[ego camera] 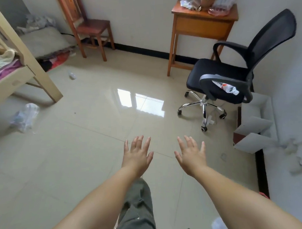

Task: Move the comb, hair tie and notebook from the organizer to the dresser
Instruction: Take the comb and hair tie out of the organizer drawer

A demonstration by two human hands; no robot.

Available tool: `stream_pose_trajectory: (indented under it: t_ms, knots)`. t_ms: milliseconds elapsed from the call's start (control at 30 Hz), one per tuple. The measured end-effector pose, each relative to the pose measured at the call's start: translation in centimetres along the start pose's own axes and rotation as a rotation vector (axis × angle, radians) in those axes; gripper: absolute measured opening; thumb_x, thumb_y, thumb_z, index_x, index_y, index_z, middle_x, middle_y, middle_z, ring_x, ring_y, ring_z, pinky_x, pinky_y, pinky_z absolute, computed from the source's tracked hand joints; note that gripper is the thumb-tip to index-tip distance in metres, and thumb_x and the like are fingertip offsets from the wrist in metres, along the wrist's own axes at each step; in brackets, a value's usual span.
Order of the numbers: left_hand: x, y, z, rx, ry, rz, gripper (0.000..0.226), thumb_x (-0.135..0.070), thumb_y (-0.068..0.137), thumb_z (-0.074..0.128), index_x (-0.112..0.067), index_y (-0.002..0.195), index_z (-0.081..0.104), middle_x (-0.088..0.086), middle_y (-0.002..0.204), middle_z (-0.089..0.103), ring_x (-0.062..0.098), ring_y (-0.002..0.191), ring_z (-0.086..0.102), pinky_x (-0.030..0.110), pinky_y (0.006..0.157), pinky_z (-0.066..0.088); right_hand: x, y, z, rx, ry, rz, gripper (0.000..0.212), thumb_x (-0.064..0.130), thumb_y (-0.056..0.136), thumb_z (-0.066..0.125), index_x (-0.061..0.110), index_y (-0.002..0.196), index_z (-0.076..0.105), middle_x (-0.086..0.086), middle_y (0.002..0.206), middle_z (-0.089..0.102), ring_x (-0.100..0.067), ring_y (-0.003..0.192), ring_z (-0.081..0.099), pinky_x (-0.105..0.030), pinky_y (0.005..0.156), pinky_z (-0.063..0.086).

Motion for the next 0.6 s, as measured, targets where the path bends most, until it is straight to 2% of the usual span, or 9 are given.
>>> stream_pose_trajectory:
  t_ms: [333, 600]
  knots:
    - [7.8, 31.0, -11.1, -0.023, 0.084, 0.097, 0.059, -0.046, 0.095, 0.013, -0.024, 0.147, -0.005, 0.006, 0.159, 0.004, 0.021, 0.146, 0.0, 0.05, 0.116, -0.004, 2.1, 29.3, -10.0, -0.076, 0.095, 0.133, 0.057, 0.046, 0.094, 0.024, 0.029, 0.146, 0.009, -0.002, 0.157, 0.013, -0.019, 0.145, 0.007, -0.057, 0.113, 0.001]
    - [4.9, 54.3, -15.7, -0.031, 0.073, 0.26, 0.059, -0.048, 0.094, 0.013, -0.027, 0.146, -0.002, 0.005, 0.159, 0.005, 0.021, 0.146, -0.001, 0.05, 0.116, -0.005, -3.5, 49.6, -15.7, -0.121, 0.102, 0.268, 0.057, 0.046, 0.094, 0.022, 0.029, 0.146, 0.008, -0.002, 0.157, 0.013, -0.019, 0.145, 0.007, -0.056, 0.114, 0.002]
Point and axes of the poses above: each hand's wrist, its own y-axis towards the middle knuckle, its own z-axis out of the palm, x = y × z, the point moved 4 cm from there along y, towards the middle knuckle
